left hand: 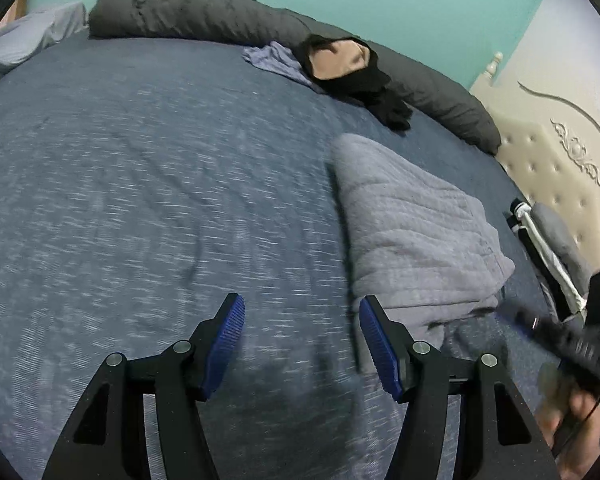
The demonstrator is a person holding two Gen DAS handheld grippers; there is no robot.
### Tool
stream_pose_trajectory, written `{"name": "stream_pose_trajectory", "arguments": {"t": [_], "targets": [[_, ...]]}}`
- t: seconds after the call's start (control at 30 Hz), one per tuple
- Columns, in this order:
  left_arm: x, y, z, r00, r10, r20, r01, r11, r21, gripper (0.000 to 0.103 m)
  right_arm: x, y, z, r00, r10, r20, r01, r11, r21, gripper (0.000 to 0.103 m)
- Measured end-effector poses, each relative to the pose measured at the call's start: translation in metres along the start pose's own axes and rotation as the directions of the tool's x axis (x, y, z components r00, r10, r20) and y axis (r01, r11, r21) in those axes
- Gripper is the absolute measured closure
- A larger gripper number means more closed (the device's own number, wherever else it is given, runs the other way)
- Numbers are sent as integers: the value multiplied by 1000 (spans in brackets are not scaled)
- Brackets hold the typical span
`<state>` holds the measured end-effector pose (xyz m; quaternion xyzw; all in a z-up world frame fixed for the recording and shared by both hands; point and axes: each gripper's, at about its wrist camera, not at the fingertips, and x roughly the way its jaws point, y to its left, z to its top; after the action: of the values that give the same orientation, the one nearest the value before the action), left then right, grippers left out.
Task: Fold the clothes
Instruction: 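Close the right gripper on the end of the grey sweatshirt bundle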
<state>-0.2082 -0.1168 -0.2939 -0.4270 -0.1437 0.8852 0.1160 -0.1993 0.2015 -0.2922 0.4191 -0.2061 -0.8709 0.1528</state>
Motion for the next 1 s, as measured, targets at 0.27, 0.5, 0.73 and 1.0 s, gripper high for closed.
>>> {"name": "stream_pose_trajectory", "arguments": {"t": [0.27,0.5,0.73,1.0], "targets": [[-27,37,-12,1000,17,26,-16,999,-48,39,33,13,-35,995,35,-92,-25,994,109,39],[-41,62,-13,998,22,51,-17,995,-100,39,60,33,-32,992,17,-123,-1,991,135,34],[-47,71,-11,997,23,69,-15,992,-122,39,82,40,-28,988,-18,-153,42,987,152,34],[-54,68,-16,996,34,79,-23,991,-130,39,64,44,-29,991,-40,-127,46,998,46,90]]}}
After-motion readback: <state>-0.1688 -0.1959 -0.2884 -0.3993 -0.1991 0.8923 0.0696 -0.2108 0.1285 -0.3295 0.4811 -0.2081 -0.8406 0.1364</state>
